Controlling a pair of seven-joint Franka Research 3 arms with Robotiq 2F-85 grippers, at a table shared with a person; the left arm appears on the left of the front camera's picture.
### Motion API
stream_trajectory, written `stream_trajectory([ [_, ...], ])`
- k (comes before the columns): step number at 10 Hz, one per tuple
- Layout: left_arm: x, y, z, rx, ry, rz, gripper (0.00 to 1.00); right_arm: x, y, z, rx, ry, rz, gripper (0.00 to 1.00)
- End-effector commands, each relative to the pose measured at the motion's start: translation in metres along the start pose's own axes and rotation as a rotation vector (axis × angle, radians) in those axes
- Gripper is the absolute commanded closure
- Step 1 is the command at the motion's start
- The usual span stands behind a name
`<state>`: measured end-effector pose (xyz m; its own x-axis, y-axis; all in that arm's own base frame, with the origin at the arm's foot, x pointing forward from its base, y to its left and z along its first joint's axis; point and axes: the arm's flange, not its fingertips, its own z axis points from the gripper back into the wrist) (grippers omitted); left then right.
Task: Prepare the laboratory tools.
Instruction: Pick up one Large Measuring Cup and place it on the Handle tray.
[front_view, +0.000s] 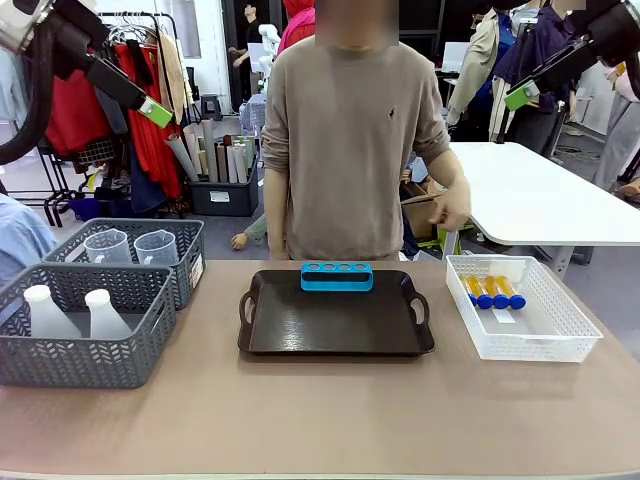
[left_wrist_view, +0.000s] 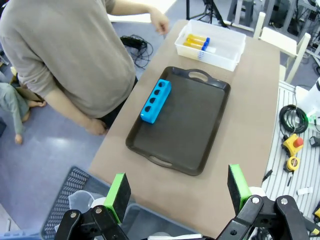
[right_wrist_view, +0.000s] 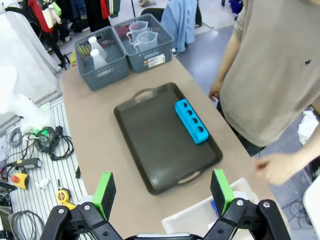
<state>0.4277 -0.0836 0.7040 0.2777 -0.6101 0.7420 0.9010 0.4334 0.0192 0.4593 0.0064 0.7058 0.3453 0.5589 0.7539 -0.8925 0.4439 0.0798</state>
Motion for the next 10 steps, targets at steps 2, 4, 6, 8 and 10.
stream_trajectory([
  [2,-0.0008,-0.0008,0.0016,0.007,-0.008,-0.001,0.00,0.0029,0.0007,0.0019,-0.001,-0.002,0.006,0.00],
  [4,-0.0008,-0.0008,0.0016,0.007,-0.008,-0.001,0.00,0.0029,0.0007,0.0019,-0.001,-0.002,0.006,0.00],
  [6,-0.0008,-0.0008,0.0016,0.007,-0.008,-0.001,0.00,0.0029,0.0007,0.0019,-0.001,-0.002,0.006,0.00],
  [8,-0.0008,-0.0008,0.0016,0.007,-0.008,-0.001,0.00,0.0029,0.0007,0.0019,-0.001,-0.002,0.006,0.00],
  [10,-0.0008,-0.0008,0.0016,0.007,-0.008,-0.001,0.00,0.0029,0.0007,0.0019,-0.001,-0.002,0.006,0.00],
])
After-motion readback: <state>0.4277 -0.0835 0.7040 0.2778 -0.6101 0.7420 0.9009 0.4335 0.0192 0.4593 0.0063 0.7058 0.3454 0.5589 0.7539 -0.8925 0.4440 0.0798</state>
